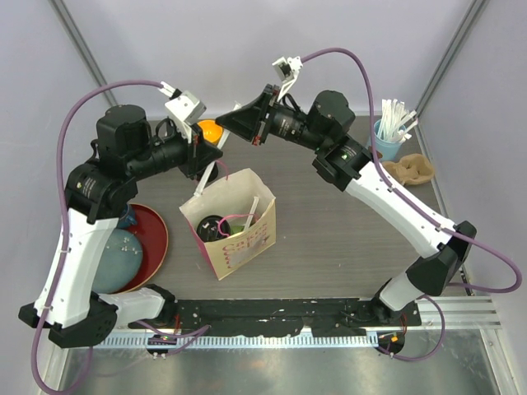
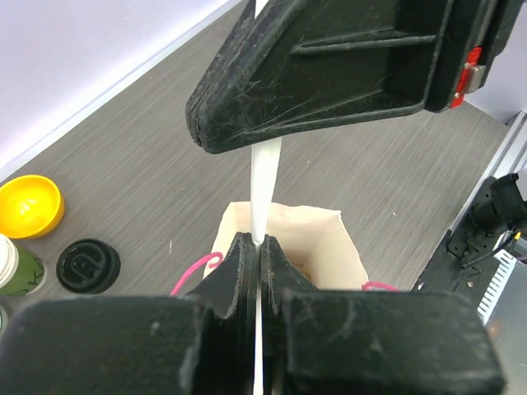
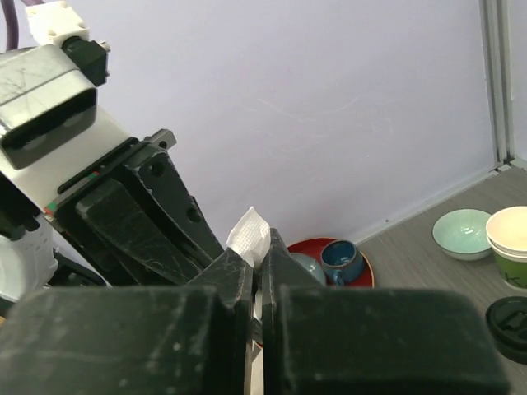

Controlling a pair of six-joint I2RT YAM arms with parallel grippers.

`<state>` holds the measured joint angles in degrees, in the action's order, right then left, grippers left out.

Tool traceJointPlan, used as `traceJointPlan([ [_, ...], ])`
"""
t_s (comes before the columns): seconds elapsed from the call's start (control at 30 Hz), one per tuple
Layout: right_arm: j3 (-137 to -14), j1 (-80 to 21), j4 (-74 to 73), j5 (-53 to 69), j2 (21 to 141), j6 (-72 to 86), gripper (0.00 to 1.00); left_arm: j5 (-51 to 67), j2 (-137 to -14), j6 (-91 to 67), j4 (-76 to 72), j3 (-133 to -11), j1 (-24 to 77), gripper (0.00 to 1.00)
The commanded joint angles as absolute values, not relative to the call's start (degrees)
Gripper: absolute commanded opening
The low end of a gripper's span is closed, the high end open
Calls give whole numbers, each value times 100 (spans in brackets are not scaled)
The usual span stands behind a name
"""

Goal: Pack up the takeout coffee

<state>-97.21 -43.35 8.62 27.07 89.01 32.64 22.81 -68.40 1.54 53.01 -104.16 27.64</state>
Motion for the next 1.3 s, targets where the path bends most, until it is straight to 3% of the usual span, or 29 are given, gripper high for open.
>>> traceJointPlan([
  [0.0, -9967, -4342, 853, 2453, 8702, 2955, 1, 2313, -6741, 149, 5256, -10406, 2777, 0],
  [0.03, -9897, -4342, 679, 2391, 8632, 2823, 1, 2233, -6741, 167, 5265, -10398, 2786, 17],
  [0.1, -9809, -4333, 336, 2111, 8387, 2367, 1, 1849, -6697, 211, 5273, -10354, 2777, 64],
  [0.13, -9695, -4333, 221, 2005, 8306, 2225, 1, 1715, -6680, 254, 5265, -10336, 2777, 99],
  [0.27, -9335, -4333, -202, 1924, 8007, 1907, 1, 1047, -6627, 343, 5291, -10301, 2777, 100],
  [0.6, -7841, -4359, 63, 2101, 7831, 1960, 3, 730, -6530, 422, 5326, -10213, 2786, 100],
  [0.67, -7805, -4359, 35, 2022, 7822, 1829, 25, 703, -6513, 448, 5317, -10178, 2777, 100],
  [0.7, -7848, -4351, -191, 2030, 7822, 1802, 46, 694, -6513, 457, 5326, -10169, 2777, 100],
  [0.77, -7954, -4351, -324, 1978, 7805, 1723, 60, 712, -6513, 483, 5318, -10125, 2786, 100],
  [0.8, -8067, -4359, -464, 1882, 7787, 1644, 72, 721, -6513, 492, 5326, -10108, 2786, 100],
  [1.13, -8762, -4167, -1476, 300, 7515, 1222, 88, -191, -6530, 641, 5054, -9581, 2725, 100],
  [1.27, -8711, -3061, -1924, 614, 7550, 1651, 89, -809, -6530, 721, 4694, -9334, 2199, 100],
])
